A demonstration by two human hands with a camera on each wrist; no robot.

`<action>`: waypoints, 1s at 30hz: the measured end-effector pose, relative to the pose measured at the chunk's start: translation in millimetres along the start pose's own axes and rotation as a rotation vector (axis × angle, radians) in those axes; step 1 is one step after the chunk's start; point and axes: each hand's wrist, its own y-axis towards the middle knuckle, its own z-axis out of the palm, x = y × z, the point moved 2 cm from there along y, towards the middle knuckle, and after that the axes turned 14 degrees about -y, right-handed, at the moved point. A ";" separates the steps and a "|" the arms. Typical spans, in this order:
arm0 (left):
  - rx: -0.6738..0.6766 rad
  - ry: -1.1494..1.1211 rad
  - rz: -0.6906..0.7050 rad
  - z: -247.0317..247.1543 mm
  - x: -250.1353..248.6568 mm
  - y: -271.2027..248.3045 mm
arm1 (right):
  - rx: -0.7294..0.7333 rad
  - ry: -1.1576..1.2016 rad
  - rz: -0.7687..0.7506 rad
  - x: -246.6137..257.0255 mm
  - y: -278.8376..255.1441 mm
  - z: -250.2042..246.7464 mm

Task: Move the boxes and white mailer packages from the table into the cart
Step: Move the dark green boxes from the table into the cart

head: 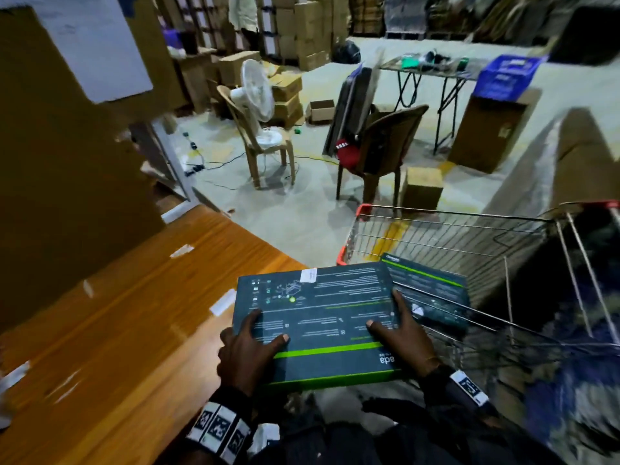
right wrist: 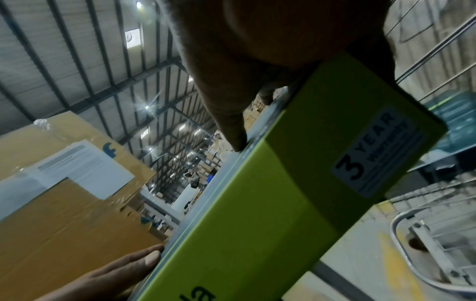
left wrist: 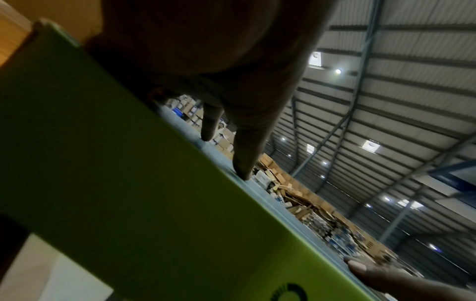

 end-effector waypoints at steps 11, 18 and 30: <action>0.164 0.037 0.207 130.1 -137.4 9.7 | -0.184 0.104 0.139 -102.9 41.2 -120.4; 0.294 0.060 0.271 185.0 -204.2 44.1 | -0.231 0.211 0.158 -140.2 94.4 -163.2; 0.654 0.411 0.234 354.3 -283.6 191.8 | -0.156 0.130 0.377 -235.2 253.9 -182.9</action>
